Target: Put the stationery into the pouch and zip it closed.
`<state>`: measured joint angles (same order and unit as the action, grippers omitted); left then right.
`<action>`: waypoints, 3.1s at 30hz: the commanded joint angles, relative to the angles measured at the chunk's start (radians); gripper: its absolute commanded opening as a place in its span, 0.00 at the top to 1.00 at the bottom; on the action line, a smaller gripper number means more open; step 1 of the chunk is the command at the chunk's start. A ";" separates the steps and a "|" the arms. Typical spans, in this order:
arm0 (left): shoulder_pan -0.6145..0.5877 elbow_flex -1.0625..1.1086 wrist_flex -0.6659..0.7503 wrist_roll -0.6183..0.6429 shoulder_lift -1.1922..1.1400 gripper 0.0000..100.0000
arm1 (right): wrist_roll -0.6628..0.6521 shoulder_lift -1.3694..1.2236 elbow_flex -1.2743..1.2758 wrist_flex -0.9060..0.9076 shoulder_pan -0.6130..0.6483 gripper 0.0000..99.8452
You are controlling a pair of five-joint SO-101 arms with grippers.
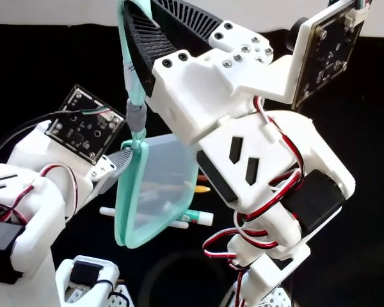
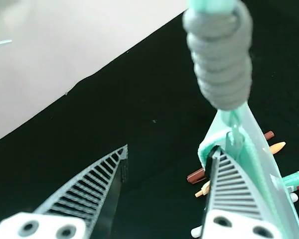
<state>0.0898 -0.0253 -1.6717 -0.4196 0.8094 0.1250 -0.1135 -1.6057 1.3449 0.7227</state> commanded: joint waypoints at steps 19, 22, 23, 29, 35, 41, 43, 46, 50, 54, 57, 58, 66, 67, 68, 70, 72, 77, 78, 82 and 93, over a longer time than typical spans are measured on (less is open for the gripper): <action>0.084 0.007 -0.060 -0.097 -0.012 0.99 | 0.002 0.008 -0.033 0.065 -0.091 0.99; 0.007 0.005 -0.055 -0.092 -0.007 0.99 | 0.005 0.010 -0.033 0.068 -0.153 0.99; -0.018 0.005 -0.055 -0.092 -0.007 0.99 | 0.006 0.010 -0.033 0.068 -0.176 0.99; -0.067 0.004 -0.055 -0.091 -0.005 0.99 | 0.006 0.010 -0.033 0.068 -0.220 0.99; -0.114 -0.002 -0.057 -0.072 -0.005 0.99 | 0.005 0.012 -0.033 0.068 -0.262 0.99; -0.137 0.004 -0.058 -0.074 0.039 0.99 | 0.008 0.012 -0.033 0.068 -0.349 0.99; -0.131 0.005 -0.060 -0.074 0.058 0.99 | 0.008 0.008 -0.033 0.068 -0.349 0.99; -0.134 0.005 -0.060 -0.072 0.071 0.99 | 0.008 0.005 -0.030 0.068 -0.349 0.99; -0.160 0.005 -0.055 -0.054 0.073 0.99 | 0.005 0.012 -0.033 0.085 -0.352 0.99; -0.196 0.004 -0.054 0.015 0.073 0.99 | 0.003 0.010 -0.033 0.133 -0.354 0.99; -0.225 -0.002 -0.054 0.068 0.073 0.99 | 0.003 0.010 -0.033 0.150 -0.355 0.99; -0.237 -0.004 -0.052 0.091 0.073 0.99 | 0.003 0.010 -0.033 0.156 -0.366 0.99; -0.271 -0.002 -0.041 0.259 0.073 0.99 | 0.006 0.012 -0.033 0.255 -0.447 0.99; -0.271 0.001 -0.032 0.281 0.073 0.99 | 0.006 0.012 -0.033 0.275 -0.452 0.99; -0.271 0.001 -0.021 0.304 0.073 0.99 | 0.006 0.012 -0.035 0.300 -0.453 0.99; -0.271 0.002 -0.008 0.341 0.071 0.99 | 0.005 0.012 -0.035 0.344 -0.453 0.99; -0.271 0.002 0.005 0.362 0.067 0.99 | 0.006 0.013 -0.035 0.392 -0.452 0.99; -0.271 0.004 0.029 0.391 0.065 0.99 | 0.006 0.015 -0.035 0.418 -0.449 0.99; -0.271 0.004 0.037 0.393 0.065 0.99 | 0.006 0.015 -0.035 0.418 -0.441 0.99; -0.271 0.005 0.077 0.433 0.064 0.99 | 0.003 0.015 -0.028 0.418 -0.348 0.99; -0.271 0.007 0.123 0.506 0.064 0.99 | 0.002 0.010 -0.022 0.418 -0.091 0.99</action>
<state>-0.1757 -0.0146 -1.5735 0.0775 0.8784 0.1250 -0.1120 -1.6195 1.7530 0.6045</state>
